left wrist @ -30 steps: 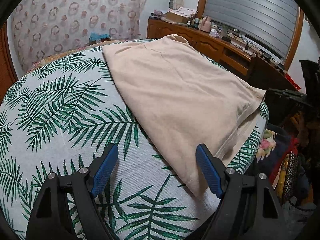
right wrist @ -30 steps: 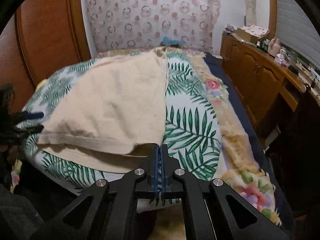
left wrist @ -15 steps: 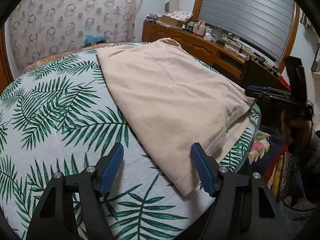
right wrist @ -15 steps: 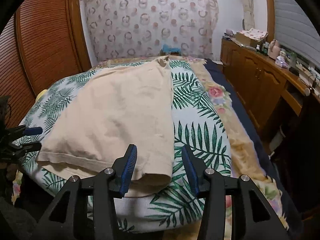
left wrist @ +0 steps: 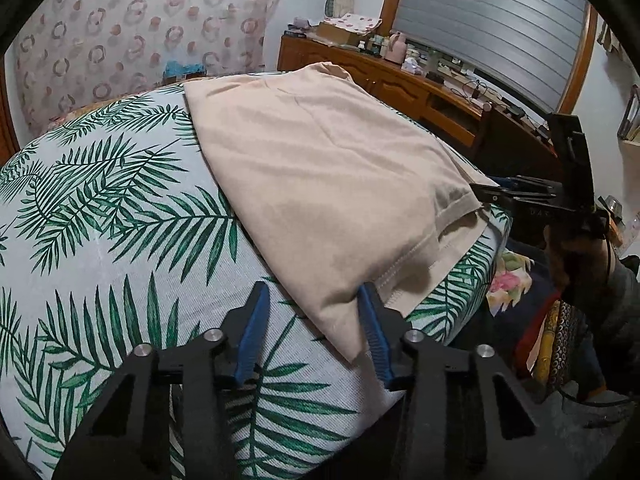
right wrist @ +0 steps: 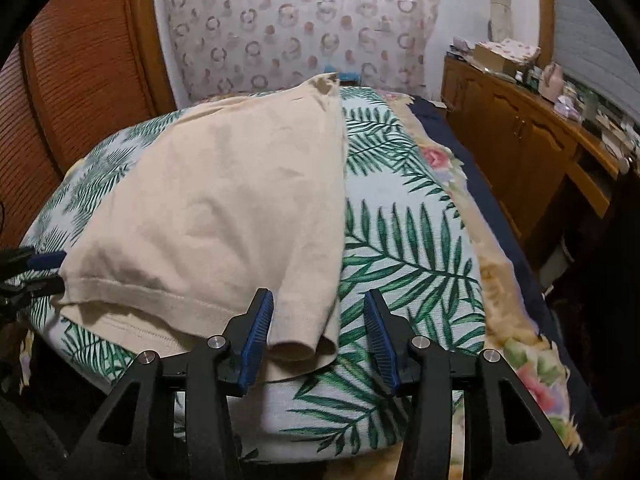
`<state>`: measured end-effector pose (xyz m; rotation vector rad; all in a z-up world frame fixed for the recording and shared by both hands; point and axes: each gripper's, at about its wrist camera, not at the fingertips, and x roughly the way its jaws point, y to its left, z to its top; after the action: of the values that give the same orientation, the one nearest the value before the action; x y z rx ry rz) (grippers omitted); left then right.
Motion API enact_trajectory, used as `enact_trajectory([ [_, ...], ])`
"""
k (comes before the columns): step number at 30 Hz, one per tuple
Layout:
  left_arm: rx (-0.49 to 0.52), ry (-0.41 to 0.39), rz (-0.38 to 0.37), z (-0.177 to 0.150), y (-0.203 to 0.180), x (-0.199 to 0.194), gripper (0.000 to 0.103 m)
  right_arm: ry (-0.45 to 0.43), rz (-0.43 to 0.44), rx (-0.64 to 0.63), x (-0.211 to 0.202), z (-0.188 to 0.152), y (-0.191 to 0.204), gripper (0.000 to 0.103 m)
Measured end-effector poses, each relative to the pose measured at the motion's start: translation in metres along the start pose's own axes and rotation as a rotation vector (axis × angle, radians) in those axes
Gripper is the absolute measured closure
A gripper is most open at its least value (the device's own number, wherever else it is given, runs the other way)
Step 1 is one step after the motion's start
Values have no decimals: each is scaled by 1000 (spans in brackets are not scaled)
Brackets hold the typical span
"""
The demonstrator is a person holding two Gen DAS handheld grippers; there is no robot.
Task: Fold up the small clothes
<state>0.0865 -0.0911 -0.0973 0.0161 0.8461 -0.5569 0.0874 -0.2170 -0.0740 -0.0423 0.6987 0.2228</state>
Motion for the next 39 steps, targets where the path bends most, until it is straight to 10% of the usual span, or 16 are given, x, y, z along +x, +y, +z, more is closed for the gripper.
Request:
enact_trajectory([
  [1, -9, -4, -2, 0, 1, -1, 77, 0, 5, -8, 0, 0, 1, 54],
  [4, -9, -9, -9, -4, -2, -2, 78, -5, 41, -39, -3, -1, 6, 77],
  [11, -23, -7, -14, -4, -2, -2, 78, -9, 65, -53, -4, -3, 7, 94],
  [14, -14, -7, -18, -3, -4, -1, 78, -27, 64, -49, -6, -7, 8, 95],
  [16, -4, -3, -31, -3, -6, 0, 98, -35, 69, -34, -4, -8, 8, 95],
  [39, -11, -281, 16, 81, 15, -47, 100, -249, 117, -44, -37, 33, 9, 96],
])
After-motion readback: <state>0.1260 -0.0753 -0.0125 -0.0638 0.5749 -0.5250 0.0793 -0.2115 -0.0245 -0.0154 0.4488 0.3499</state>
